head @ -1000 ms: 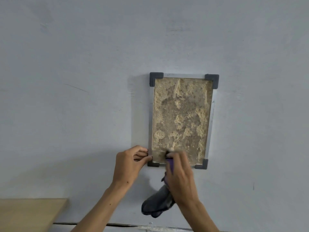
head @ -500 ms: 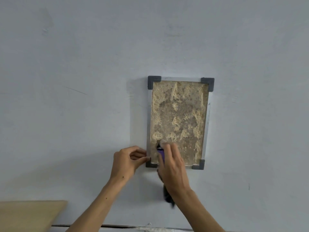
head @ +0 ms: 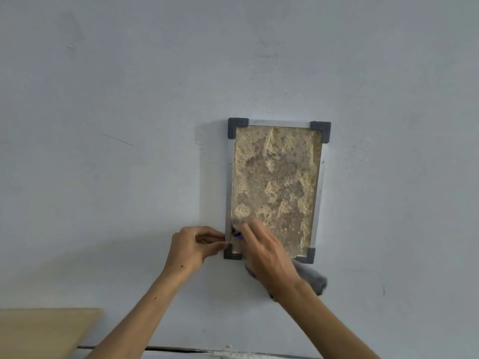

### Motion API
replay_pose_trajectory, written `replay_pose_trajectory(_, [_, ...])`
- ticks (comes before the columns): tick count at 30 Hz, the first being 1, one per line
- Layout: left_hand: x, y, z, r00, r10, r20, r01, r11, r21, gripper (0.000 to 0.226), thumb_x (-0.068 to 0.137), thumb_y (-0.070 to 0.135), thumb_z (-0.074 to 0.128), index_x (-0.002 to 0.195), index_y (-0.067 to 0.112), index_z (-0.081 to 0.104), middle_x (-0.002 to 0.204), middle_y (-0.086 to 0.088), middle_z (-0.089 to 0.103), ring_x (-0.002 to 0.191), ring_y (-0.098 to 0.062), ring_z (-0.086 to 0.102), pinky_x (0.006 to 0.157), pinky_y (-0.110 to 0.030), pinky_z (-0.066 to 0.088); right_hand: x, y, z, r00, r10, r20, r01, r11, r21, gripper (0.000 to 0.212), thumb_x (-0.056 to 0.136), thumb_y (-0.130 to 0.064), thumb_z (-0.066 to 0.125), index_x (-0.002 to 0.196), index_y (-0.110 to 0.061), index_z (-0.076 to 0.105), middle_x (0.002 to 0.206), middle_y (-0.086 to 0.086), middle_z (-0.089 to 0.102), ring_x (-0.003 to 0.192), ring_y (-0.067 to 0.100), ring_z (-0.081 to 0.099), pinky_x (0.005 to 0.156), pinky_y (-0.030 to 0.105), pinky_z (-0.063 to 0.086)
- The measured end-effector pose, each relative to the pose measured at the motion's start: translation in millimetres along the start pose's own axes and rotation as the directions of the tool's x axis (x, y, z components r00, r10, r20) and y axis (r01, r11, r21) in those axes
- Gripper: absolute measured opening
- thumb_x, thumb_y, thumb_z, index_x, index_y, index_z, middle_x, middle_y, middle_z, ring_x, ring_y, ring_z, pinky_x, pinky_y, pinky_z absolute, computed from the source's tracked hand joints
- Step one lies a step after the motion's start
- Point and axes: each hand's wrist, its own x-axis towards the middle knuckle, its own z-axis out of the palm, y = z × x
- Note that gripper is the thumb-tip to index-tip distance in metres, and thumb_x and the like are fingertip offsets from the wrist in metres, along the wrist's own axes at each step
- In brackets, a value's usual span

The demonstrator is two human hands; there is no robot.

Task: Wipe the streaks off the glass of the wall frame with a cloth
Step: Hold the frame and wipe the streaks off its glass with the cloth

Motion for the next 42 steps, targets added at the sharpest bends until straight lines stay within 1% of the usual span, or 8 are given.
replay_pose_trajectory(7, [-4,3,0,1.000,-0.009,0.020,0.008,1.000,0.016,0.020,0.076,0.013,0.088,0.095,0.016,0.082,0.084,0.004,0.080,0.081,-0.010,0.077,0.077,-0.024,0.062,-9,-2,1,0.991,-0.035,0.130,0.037,0.999,-0.015,0.035,0.085,0.007,0.068,0.114,-0.010,0.060,0.110,0.000,0.052,0.096,0.019,0.053,0.082,0.032,0.053])
replay_pose_trajectory(14, [-5,3,1,1.000,0.014,-0.005,-0.014,1.000,0.013,0.014,0.079,0.009,0.086,0.089,0.017,0.082,0.081,0.005,0.080,0.080,-0.012,0.076,0.073,-0.022,0.061,52,21,-47,0.957,0.106,-0.270,-0.130,0.989,-0.072,0.035,0.082,0.012,0.072,0.114,-0.002,0.064,0.107,0.006,0.060,0.088,0.016,0.056,0.078,0.029,0.056])
replay_pose_trajectory(22, [-4,4,4,0.999,0.019,-0.036,-0.016,0.997,0.075,0.016,0.077,0.010,0.088,0.091,0.015,0.082,0.078,0.005,0.079,0.076,-0.010,0.076,0.071,-0.022,0.062,-27,15,-25,0.989,-0.021,0.149,0.037,0.994,-0.106,0.055,0.067,0.013,0.072,0.117,-0.007,0.061,0.115,0.001,0.056,0.098,0.019,0.055,0.087,0.031,0.055])
replay_pose_trajectory(26, [-2,5,4,0.998,0.057,-0.025,-0.053,0.989,0.135,0.013,0.079,0.011,0.087,0.090,0.015,0.082,0.077,0.003,0.079,0.074,-0.010,0.075,0.070,-0.023,0.062,4,31,-44,1.000,0.020,-0.022,-0.022,0.993,-0.119,0.037,0.086,0.000,0.075,0.121,-0.008,0.062,0.114,0.001,0.060,0.099,0.016,0.058,0.091,0.029,0.057])
replay_pose_trajectory(30, [-1,5,6,0.996,0.082,-0.030,-0.076,0.981,0.176,0.011,0.080,0.011,0.086,0.089,0.017,0.081,0.077,0.004,0.078,0.072,-0.008,0.074,0.072,-0.026,0.063,27,40,-53,0.981,0.094,-0.168,-0.123,0.978,-0.171,0.042,0.083,0.013,0.070,0.121,-0.004,0.062,0.115,0.003,0.058,0.101,0.018,0.057,0.092,0.034,0.054])
replay_pose_trajectory(36, [-2,3,11,0.991,0.118,-0.064,-0.092,0.943,0.321,0.011,0.079,0.017,0.087,0.085,0.022,0.080,0.072,0.012,0.074,0.068,0.001,0.071,0.070,-0.022,0.062,-31,29,-42,0.992,0.003,0.126,0.014,0.991,-0.135,0.047,0.079,-0.002,0.081,0.120,-0.013,0.060,0.119,-0.005,0.053,0.103,0.015,0.057,0.092,0.029,0.054])
replay_pose_trajectory(39, [-11,12,19,0.980,0.135,-0.145,-0.048,0.872,0.486,0.015,0.083,0.027,0.082,0.076,0.029,0.069,0.066,0.016,0.069,0.062,-0.002,0.067,0.061,-0.027,0.060,-34,25,-56,0.984,0.179,0.003,-0.178,0.980,0.084,0.020,0.096,-0.006,0.068,0.112,-0.018,0.065,0.112,-0.010,0.056,0.097,0.008,0.060,0.086,0.018,0.049])
replay_pose_trajectory(42, [-26,30,32,0.958,0.208,-0.196,-0.071,0.838,0.541,0.024,0.087,0.038,0.077,0.073,0.030,0.058,0.063,0.014,0.064,0.058,-0.003,0.062,0.051,-0.025,0.053,-25,17,-76,0.891,0.453,0.010,-0.422,0.823,0.381,0.023,0.098,-0.013,0.068,0.113,-0.031,0.068,0.110,-0.020,0.066,0.103,-0.002,0.063,0.089,0.011,0.047])
